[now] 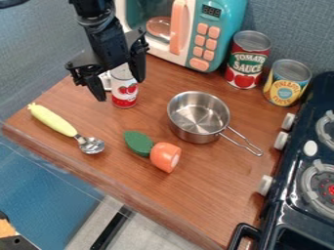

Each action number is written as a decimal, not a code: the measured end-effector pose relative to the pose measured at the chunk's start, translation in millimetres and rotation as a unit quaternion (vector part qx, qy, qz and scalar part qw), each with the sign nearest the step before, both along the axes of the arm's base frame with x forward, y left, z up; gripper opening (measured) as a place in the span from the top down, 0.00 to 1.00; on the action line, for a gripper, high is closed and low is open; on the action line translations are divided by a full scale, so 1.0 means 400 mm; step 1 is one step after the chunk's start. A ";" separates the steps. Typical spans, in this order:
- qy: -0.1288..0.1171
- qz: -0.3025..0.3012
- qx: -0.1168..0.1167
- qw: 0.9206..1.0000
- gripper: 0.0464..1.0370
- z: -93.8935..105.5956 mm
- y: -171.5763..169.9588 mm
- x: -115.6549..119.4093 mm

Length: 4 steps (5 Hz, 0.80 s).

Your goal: Pick up the yellow spoon and use it to move the carrot top to the right of the silver pot

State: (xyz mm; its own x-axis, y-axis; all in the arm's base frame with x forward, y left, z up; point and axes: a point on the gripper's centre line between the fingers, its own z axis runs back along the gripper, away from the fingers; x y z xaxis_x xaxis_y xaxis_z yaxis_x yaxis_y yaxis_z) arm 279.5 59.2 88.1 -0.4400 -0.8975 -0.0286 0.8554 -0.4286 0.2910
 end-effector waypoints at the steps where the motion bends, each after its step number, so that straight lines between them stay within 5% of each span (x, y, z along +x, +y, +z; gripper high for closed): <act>1: 0.013 0.001 -0.004 1.000 0.04 -0.017 -0.002 -0.004; 3: 0.032 0.049 -0.017 0.998 0.04 -0.047 0.058 0.002; 4: 0.026 0.072 0.024 0.997 0.04 -0.090 0.109 -0.008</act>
